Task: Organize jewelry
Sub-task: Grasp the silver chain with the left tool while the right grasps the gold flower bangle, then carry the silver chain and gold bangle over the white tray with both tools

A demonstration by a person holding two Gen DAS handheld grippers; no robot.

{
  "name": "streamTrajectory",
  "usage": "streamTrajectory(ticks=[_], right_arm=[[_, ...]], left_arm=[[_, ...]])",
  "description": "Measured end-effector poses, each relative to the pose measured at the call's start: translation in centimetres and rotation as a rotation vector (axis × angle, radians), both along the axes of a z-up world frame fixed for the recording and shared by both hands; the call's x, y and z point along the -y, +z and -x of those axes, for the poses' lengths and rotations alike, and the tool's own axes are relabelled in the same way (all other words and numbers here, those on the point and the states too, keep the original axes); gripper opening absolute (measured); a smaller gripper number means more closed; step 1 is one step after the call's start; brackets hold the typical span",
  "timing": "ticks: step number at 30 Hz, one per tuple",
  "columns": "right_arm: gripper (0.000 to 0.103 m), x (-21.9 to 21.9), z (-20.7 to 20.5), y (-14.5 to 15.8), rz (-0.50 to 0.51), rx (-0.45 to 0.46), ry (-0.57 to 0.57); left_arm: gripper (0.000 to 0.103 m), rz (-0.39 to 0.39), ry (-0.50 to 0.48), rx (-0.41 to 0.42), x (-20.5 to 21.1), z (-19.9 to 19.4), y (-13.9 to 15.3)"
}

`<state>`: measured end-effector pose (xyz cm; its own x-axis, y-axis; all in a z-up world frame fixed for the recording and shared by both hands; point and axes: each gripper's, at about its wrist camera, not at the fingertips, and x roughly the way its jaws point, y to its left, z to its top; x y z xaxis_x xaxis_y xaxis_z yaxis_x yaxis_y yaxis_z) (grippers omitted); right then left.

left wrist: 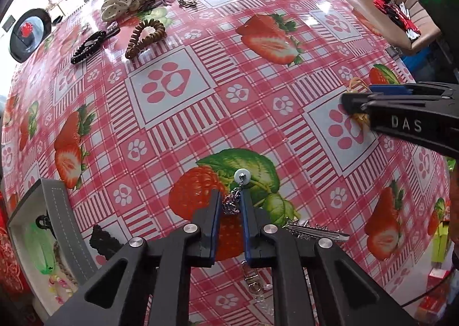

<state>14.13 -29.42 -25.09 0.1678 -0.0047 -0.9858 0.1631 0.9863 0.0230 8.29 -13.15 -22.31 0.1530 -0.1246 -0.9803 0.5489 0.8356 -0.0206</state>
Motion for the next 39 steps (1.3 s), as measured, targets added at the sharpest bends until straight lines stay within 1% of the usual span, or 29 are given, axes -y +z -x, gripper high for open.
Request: streamTrajectory(ticks=[1,4,8,10,14,21,25,32,36,39], right_arm=[[0.014,-0.3,0.0,0.1,0.003,0.002,0.0],[0.014,0.1,0.1,0.2,-0.036,0.006,-0.029],[0.014,1.5,1.4,0.4,-0.157,0.03,-0.08],[0.014,2.0,2.0,0.7,-0.194,0.04,-0.093],[0.014,2.1,2.8,1.5,-0.233,0.049,-0.117],[0.014,2.0,3.4,3.2,-0.275,0.068,-0.111],[0.014,1.5,3.6,4.1,-0.302,0.075,-0.111],[0.014,-0.4,3.7,5.9,-0.358,0.076,-0.096],[0.014,-2.9,3.3,7.0,-0.388,0.083,-0.048],[0.014,-5.4,3.0,7.9,-0.414,0.085,0.001]], left_arm=[[0.02,0.013,0.013,-0.013,-0.2,-0.1,0.0],[0.02,0.051,0.055,-0.043,-1.3,-0.6,0.1],[0.02,0.096,0.103,-0.056,-3.1,-0.9,0.7],[0.02,0.111,0.123,-0.059,-4.1,-1.4,1.0],[0.02,0.137,0.158,-0.056,-5.8,-2.2,1.9],[0.02,0.158,0.167,-0.022,-7.9,-1.1,4.4],[0.02,0.169,0.186,-0.011,-8.7,-1.1,5.3],[0.02,0.181,0.245,0.007,-12.2,-0.3,6.7],[0.02,0.177,0.285,0.012,-14.5,0.4,7.1],[0.02,0.17,0.331,0.012,-17.1,1.3,7.3]])
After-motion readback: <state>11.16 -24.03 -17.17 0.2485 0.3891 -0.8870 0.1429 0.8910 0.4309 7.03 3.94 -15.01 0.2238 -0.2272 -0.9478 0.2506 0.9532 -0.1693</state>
